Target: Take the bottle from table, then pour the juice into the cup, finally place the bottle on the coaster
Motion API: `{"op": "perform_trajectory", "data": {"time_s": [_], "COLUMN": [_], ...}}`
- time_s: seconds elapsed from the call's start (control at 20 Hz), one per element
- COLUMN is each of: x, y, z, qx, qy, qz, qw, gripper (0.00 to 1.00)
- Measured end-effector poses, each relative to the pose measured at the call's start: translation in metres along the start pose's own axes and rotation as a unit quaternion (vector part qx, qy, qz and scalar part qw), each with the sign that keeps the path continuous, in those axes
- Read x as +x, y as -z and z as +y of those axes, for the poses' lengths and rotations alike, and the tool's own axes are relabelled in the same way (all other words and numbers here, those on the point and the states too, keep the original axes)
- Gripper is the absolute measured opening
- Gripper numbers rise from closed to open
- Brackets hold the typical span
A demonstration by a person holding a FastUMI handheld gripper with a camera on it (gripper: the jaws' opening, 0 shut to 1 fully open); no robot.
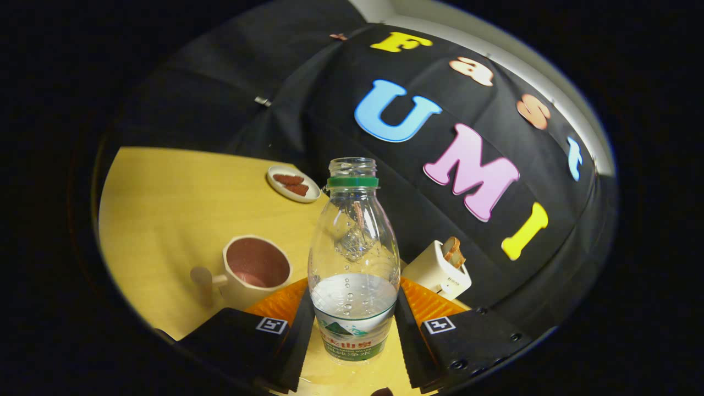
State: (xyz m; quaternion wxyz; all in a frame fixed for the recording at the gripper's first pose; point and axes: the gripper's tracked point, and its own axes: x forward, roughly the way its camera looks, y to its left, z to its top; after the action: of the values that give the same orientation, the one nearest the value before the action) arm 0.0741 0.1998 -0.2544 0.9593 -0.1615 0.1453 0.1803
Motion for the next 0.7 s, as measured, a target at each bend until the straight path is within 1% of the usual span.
{"op": "perform_trajectory", "data": {"time_s": [0.1, 0.2, 0.3, 0.35, 0.45, 0.6, 0.7], "x": [-0.004, -0.008, -0.015, -0.018, -0.025, -0.031, -0.032], "y": [0.0, -0.005, -0.01, -0.01, -0.007, 0.007, 0.021], "z": [-0.009, -0.016, -0.029, -0.039, -0.059, -0.077, -0.079], "qx": [0.077, 0.15, 0.201, 0.218, 0.231, 0.219, 0.22], "qy": [-0.014, -0.041, -0.062, -0.064, -0.066, -0.066, -0.072], "qz": [-0.011, -0.034, -0.058, -0.068, -0.084, -0.098, -0.096], "qw": [0.997, 0.987, 0.976, 0.971, 0.967, 0.969, 0.968], "gripper": [0.75, 0.75, 0.75, 0.75, 0.76, 0.76, 0.76]}}
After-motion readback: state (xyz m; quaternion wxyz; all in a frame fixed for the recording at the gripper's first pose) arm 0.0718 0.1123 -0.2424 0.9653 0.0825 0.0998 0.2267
